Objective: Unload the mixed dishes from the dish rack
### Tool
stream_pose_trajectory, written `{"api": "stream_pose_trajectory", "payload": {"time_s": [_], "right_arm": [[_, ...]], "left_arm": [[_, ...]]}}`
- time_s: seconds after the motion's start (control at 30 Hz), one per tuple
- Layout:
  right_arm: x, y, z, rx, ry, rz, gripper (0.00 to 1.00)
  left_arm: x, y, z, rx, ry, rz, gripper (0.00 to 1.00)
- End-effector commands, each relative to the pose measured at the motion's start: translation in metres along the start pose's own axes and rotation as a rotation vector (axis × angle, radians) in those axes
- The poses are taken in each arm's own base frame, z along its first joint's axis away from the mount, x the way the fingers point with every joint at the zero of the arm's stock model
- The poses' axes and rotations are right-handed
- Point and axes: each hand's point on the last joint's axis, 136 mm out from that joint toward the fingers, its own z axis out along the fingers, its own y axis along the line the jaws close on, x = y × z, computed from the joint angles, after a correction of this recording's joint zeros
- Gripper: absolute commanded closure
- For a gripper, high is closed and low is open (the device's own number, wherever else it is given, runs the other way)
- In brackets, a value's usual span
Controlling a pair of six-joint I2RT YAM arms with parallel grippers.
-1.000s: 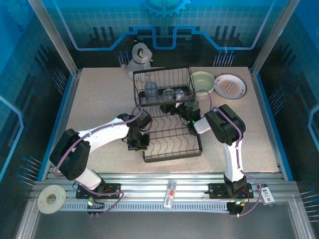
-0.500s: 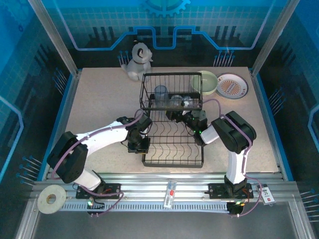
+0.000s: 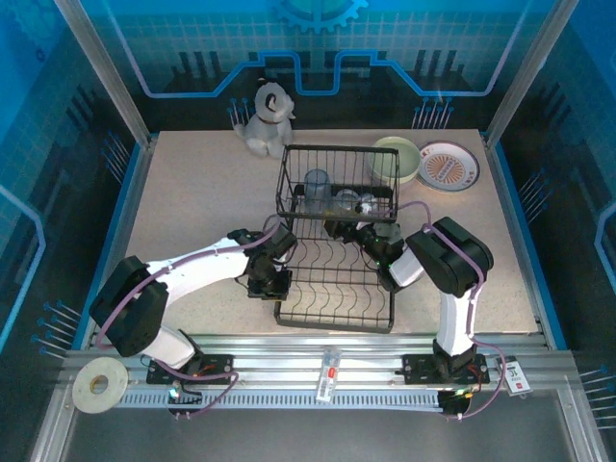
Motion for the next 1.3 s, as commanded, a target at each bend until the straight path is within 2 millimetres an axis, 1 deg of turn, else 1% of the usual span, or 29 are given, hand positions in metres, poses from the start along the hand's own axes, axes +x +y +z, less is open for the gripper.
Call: {"api": "stream_pose_trajectory", "payload": {"time_s": [0.0, 0.07, 0.27, 0.47, 0.53, 0.67, 0.73, 0.8, 0.9, 1.0, 1.13, 1.27], "right_arm": [[0.083, 0.072, -0.024, -0.314, 0.247, -0.078, 0.44], [0.091, 0.072, -0.026, -0.301, 0.262, -0.100, 0.44], [0.118, 0.063, -0.034, -0.256, 0.323, -0.120, 0.44], [0.142, 0.050, -0.038, -0.193, 0.373, -0.148, 0.45], [0.145, 0.046, -0.038, -0.168, 0.379, -0.150, 0.45], [0.145, 0.041, -0.039, -0.133, 0.379, -0.141, 0.45], [0.150, 0.039, -0.038, -0.120, 0.386, -0.149, 0.45], [0.155, 0.041, -0.038, -0.117, 0.395, -0.172, 0.45], [0.156, 0.040, -0.034, -0.082, 0.419, -0.195, 0.45], [0.155, 0.040, -0.030, -0.056, 0.437, -0.170, 0.45], [0.158, 0.044, -0.027, -0.014, 0.466, -0.239, 0.45], [0.160, 0.038, -0.027, 0.048, 0.524, -0.294, 0.45]], "left_arm": [[-0.053, -0.010, -0.004, 0.048, -0.222, -0.040, 1.00], [-0.054, -0.010, -0.004, 0.047, -0.227, -0.040, 1.00], [-0.057, -0.008, -0.003, 0.032, -0.240, -0.048, 1.00], [-0.059, -0.010, 0.008, 0.029, -0.247, -0.062, 1.00], [-0.059, -0.012, 0.010, 0.026, -0.253, -0.059, 1.00], [-0.061, -0.014, 0.012, 0.014, -0.267, -0.053, 1.00], [-0.063, -0.017, 0.012, 0.011, -0.272, -0.043, 1.00], [-0.064, -0.019, 0.013, 0.007, -0.275, -0.040, 1.00], [-0.067, -0.023, 0.012, 0.003, -0.288, -0.033, 1.00], [-0.069, -0.027, 0.010, 0.002, -0.297, -0.026, 1.00], [-0.070, -0.029, 0.008, 0.000, -0.304, -0.026, 1.00], [-0.071, -0.030, 0.006, 0.001, -0.315, -0.027, 1.00]]}}
